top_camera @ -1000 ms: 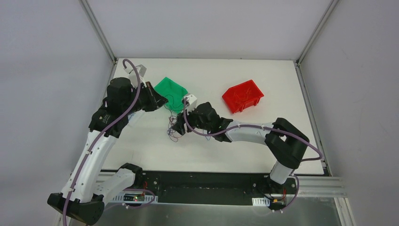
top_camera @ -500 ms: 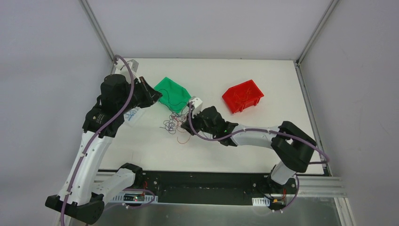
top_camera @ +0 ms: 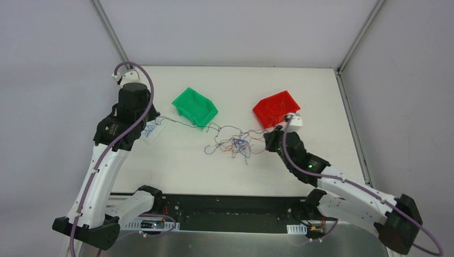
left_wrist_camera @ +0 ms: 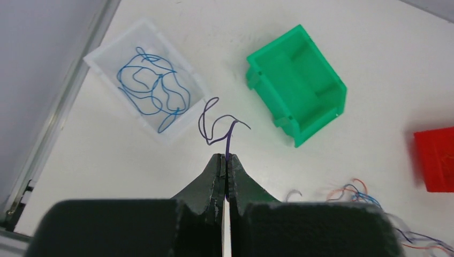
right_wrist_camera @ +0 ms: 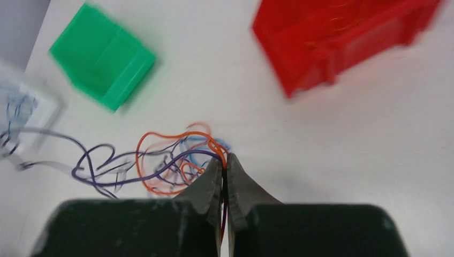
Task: Untangle the cables
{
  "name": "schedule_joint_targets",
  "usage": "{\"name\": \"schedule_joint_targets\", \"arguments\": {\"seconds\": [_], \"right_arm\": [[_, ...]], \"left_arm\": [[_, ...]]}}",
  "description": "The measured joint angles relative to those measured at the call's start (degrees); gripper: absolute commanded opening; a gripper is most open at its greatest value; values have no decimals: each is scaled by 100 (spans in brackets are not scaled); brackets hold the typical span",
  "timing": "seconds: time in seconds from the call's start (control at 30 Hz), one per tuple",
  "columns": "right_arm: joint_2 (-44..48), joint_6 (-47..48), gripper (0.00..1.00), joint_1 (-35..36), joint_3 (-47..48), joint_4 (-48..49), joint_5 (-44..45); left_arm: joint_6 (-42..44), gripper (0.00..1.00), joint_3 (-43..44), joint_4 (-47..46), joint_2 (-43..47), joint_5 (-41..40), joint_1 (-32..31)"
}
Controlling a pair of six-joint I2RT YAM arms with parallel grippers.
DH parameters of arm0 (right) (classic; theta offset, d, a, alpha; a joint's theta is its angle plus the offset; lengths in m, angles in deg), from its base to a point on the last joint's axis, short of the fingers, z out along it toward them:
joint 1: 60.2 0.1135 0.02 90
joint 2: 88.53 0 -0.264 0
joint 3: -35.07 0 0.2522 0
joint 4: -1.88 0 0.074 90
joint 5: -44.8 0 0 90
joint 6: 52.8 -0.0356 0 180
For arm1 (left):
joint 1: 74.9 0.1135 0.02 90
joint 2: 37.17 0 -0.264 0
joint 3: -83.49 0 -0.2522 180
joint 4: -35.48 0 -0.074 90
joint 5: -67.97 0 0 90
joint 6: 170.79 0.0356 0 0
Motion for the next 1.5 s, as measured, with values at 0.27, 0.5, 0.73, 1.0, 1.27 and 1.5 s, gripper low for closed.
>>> {"name": "schedule_joint_targets", "arguments": {"seconds": [0.27,0.5,0.73,1.0,1.27,1.5], "right_arm": [[2194,-968,0,-1314,-212,-1700,1495],[1989,-879,0,-1421,-111,-2312,1681],[1961,-658,0,-1425,-111,-2111,435],[1961,-533,0,-1425,-92,-2063,-376],[1867,-527,0,-1425,24,-2083,-765],[1718,-527,0,-1425,24,-2072,-894]], "left_arm": [[15,0,13,160,-111,-662,7],[50,0,177,157,-127,-501,9],[199,0,608,146,-251,710,9],[208,0,1427,17,-946,1226,9],[157,0,2052,-286,-2347,1482,9],[-42,0,2227,-560,-3152,1508,9]]}}
